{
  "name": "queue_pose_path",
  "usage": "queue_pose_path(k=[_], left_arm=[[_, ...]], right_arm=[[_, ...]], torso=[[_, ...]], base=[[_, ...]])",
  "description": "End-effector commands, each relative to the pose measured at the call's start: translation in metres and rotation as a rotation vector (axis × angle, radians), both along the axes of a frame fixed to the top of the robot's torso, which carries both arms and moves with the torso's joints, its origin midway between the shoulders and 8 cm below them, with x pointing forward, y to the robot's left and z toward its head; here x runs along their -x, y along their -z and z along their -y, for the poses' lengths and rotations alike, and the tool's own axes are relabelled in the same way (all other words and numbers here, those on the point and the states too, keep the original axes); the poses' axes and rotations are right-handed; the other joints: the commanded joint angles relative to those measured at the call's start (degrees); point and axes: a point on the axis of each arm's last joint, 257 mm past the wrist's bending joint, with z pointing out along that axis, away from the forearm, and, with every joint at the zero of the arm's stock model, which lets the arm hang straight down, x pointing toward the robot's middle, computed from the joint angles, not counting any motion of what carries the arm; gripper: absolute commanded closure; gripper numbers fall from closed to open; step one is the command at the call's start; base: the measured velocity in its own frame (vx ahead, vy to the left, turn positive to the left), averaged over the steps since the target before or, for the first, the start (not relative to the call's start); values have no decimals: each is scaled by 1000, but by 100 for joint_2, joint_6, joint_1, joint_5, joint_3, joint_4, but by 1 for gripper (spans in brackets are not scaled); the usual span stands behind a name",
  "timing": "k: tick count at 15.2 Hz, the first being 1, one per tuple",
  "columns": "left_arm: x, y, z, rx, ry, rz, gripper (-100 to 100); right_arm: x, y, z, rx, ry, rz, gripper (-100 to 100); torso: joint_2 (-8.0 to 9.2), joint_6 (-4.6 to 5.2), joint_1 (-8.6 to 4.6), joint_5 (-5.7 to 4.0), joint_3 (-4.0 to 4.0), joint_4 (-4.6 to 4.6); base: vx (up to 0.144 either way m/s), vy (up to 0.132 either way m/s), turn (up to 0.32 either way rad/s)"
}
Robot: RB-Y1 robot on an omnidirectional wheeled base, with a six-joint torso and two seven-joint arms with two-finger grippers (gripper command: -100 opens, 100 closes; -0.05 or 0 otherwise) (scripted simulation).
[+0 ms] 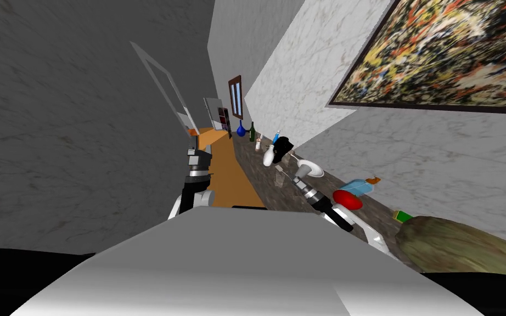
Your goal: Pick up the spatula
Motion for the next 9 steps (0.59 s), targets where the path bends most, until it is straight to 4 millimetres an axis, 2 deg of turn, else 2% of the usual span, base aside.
queue_pose_path(k=[1,2,3,5,6,9], left_arm=[[0,0,0,0,0,0,0],[0,0,0,0,0,0,0],[0,0,0,0,0,0,0],[0,0,0,0,0,0,0],[0,0,0,0,0,0,0],[0,0,0,0,0,0,0]], right_arm=[[3,12,5,56,-19,-29,-100],[4,13,6,74,-28,-33,-100],[8,29,14,109,-29,-68,-100],[9,29,18,150,-50,-75,-100],[14,45,26,186,-50,-111,-100],[15,45,31,226,-71,-118,-100]], torso=[[0,0,0,0,0,0],[-4,-1,2,1,-2,-1],[-1,1,0,1,-1,0],[-3,-1,-1,0,-2,-1],[2,1,-3,0,0,0],[1,1,0,1,0,0]], base=[[92,52,98],[67,35,34],[77,37,74],[72,34,74],[83,38,106],[62,35,38]])
